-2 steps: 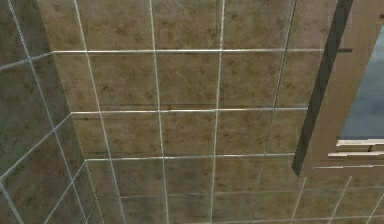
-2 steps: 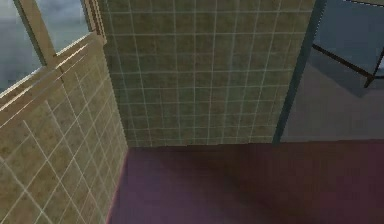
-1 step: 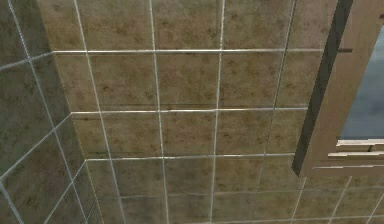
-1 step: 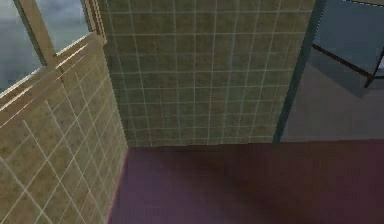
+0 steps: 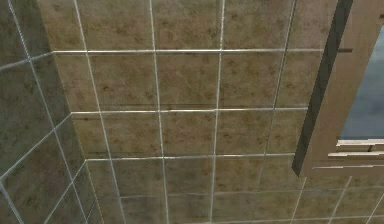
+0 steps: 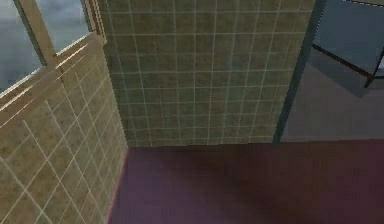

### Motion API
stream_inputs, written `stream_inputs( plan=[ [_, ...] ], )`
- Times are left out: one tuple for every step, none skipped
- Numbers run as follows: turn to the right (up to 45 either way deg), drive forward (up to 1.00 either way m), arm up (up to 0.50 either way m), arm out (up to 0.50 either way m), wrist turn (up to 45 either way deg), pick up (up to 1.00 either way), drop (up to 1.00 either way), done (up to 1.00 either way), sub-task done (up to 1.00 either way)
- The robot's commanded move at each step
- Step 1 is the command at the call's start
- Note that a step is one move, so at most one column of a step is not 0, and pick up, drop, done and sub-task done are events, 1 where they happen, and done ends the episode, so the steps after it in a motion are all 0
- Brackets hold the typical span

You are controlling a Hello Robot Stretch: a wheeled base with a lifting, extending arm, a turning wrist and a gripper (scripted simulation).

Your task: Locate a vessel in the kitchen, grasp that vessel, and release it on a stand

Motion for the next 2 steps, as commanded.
stream_inputs(
  plan=[
    [0.0,0.0,0.1,0.0,0.0,0.0,0.0,0.0,0.0],
    [0.0,0.0,0.0,0.0,0.0,0.0,0.0,1.0,0.0]
  ],
)
